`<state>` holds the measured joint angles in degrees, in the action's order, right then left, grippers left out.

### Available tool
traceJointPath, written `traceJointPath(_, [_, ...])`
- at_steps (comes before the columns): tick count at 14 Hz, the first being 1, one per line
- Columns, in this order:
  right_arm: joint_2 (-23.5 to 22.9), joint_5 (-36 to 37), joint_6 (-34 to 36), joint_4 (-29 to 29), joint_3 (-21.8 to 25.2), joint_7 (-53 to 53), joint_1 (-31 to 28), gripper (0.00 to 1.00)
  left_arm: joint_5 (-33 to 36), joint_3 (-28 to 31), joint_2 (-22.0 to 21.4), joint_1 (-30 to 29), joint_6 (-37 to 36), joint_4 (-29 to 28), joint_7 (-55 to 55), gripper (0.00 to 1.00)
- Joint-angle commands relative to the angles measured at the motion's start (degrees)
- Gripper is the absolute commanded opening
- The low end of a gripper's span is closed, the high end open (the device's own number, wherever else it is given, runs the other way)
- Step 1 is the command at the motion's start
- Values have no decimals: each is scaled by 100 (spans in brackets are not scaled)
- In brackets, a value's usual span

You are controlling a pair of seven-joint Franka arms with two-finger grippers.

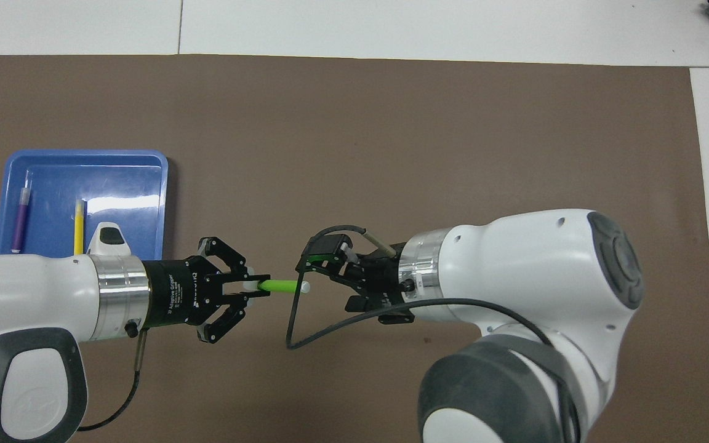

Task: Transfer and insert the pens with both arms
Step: 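Close the right gripper on the green pen tip beside the left gripper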

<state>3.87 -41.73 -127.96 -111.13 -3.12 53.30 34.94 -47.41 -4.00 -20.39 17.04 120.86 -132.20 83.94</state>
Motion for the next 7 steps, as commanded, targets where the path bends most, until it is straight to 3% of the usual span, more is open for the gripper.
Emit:
traceJointPath(1, [44,-160,-194,-137,30,32,100,100,-119,57,-203,116,140,-210,96,0])
traceJointPath(7, [8,-160,-325,-145,30,-301,127,99,-119,57,-211,107,87,-201,114,0])
